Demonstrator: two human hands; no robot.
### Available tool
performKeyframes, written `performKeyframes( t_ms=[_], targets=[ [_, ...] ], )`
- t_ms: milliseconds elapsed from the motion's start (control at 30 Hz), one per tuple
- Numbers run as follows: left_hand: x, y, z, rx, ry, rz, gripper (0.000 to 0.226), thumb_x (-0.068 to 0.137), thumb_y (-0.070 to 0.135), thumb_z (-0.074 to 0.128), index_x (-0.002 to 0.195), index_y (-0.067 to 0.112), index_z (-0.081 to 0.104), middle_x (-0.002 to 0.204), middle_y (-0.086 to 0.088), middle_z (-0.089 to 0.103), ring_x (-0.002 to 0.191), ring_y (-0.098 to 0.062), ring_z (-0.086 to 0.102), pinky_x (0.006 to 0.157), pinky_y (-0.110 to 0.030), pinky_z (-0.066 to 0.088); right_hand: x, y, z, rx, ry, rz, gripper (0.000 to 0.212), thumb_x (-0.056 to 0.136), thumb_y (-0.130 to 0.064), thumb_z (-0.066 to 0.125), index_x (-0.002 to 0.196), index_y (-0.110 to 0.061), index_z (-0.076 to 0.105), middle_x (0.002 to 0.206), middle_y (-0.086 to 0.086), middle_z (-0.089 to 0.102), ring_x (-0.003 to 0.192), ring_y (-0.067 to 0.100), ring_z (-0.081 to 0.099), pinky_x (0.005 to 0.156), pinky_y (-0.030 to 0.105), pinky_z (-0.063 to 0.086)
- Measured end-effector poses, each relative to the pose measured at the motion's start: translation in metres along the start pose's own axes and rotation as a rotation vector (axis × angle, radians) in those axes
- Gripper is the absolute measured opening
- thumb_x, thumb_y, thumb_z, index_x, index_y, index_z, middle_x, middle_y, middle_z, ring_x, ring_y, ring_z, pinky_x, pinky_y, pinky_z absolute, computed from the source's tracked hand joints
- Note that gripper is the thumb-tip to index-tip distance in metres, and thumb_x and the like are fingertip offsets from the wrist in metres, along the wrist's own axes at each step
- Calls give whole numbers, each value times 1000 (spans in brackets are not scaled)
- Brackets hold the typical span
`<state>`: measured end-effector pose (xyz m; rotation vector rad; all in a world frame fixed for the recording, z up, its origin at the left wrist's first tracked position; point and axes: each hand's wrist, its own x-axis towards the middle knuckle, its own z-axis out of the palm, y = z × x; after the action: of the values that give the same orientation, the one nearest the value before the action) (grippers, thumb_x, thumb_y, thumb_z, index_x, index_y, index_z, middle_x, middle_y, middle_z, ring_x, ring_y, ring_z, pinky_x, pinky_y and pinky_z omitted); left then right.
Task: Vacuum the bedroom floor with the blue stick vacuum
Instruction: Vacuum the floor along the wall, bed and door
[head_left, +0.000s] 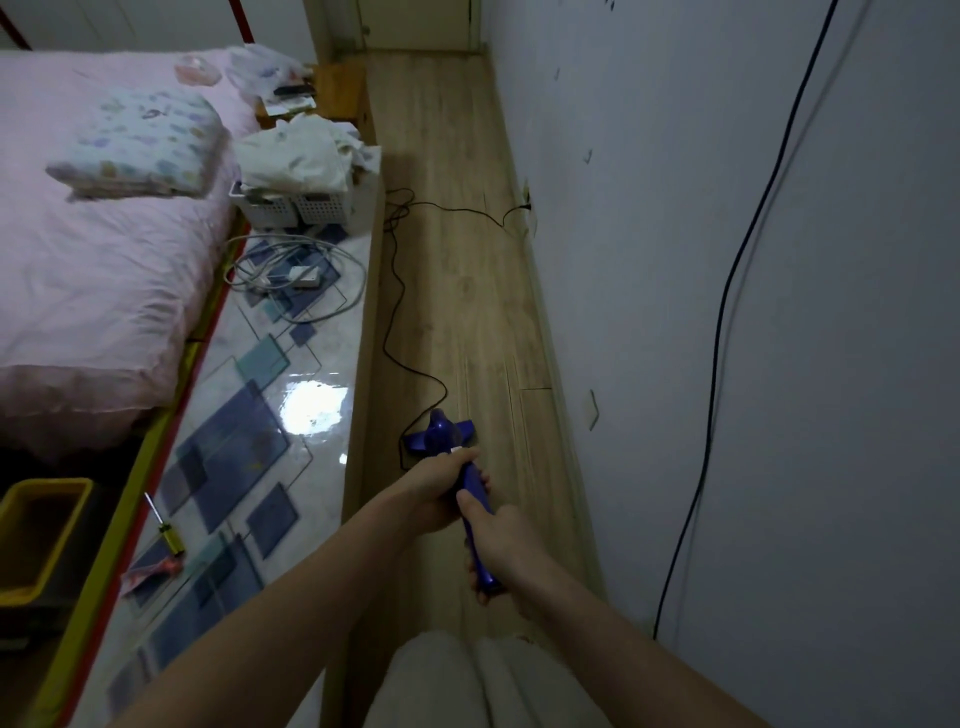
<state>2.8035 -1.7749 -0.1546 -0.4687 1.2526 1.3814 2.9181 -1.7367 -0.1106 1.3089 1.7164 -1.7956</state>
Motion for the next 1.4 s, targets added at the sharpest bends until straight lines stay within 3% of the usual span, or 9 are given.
performKeyframes(
  t_ms=[167, 233, 367, 567, 767, 1033, 1200, 1333, 1400],
  targets=[
    [25, 9, -1, -7, 43, 86, 37, 97, 14, 51, 132, 4, 43, 84, -10, 54, 72, -17, 56, 63, -30, 48, 30, -3, -4, -48, -42, -26, 52, 98, -52, 42, 121, -6, 50, 67, 3, 57, 48, 11, 55, 43, 23, 45],
    [28, 9, 6, -18, 46, 106, 37, 98, 11, 48, 133, 6, 40, 84, -10, 52, 72, -17, 54, 64, -30, 47, 36, -2, -10, -66, -58, -22, 47, 99, -52, 40, 111, -8, 52, 66, 2, 56, 47, 11, 54, 43, 23, 44],
    [31, 8, 17, -28, 49, 93, 37, 97, 9, 50, 133, 8, 40, 88, -11, 53, 76, -18, 54, 65, -31, 48, 32, -4, -25, -94, -44, -17, 42, 100, -50, 40, 91, -11, 52, 64, 1, 54, 45, 10, 51, 40, 21, 42],
    [10, 0, 33, -103, -46, 34, 38, 93, 9, 55, 128, 0, 45, 87, -9, 56, 75, -17, 56, 68, -31, 49, -4, -13, -47, -145, 30, -45, 40, 99, -50, 43, 100, -11, 50, 63, 1, 54, 40, 7, 49, 38, 18, 40],
    [-10, -33, 47, -90, -118, -10, 31, 93, 7, 53, 123, 1, 47, 88, -10, 54, 74, -17, 55, 67, -31, 49, -44, 6, -59, -175, 96, 3, 46, 99, -48, 44, 79, -7, 53, 60, 4, 55, 32, 6, 48, 40, 19, 42],
    [-21, -30, 48, 120, -189, -100, 10, 95, 6, 50, 105, 4, 50, 82, -10, 53, 72, -16, 53, 71, -30, 48, -55, 16, -42, -4, 143, 55, 46, 100, -47, 42, 94, -2, 55, 57, 2, 54, 35, 8, 49, 38, 18, 40],
    [-15, -16, 35, 203, -184, -84, 16, 94, 8, 51, 110, 4, 49, 78, -7, 54, 67, -14, 53, 67, -27, 48, -36, 16, -16, 107, 177, 4, 39, 101, -45, 41, 89, -10, 52, 60, 1, 53, 42, 8, 50, 42, 21, 42],
    [4, 3, 16, 220, -126, -35, 43, 93, 13, 56, 132, 7, 40, 80, -7, 56, 64, -13, 58, 63, -28, 52, -11, 5, 4, 140, 172, -26, 38, 102, -44, 39, 110, -10, 52, 67, -1, 55, 46, 6, 52, 44, 17, 45],
    [12, 14, 14, 229, -113, -6, 43, 94, 15, 55, 134, 7, 39, 77, -6, 57, 62, -13, 58, 60, -27, 53, 4, -2, 9, 157, 157, -53, 40, 101, -44, 39, 109, -8, 55, 67, 0, 55, 47, 6, 53, 47, 18, 48]
  ],
)
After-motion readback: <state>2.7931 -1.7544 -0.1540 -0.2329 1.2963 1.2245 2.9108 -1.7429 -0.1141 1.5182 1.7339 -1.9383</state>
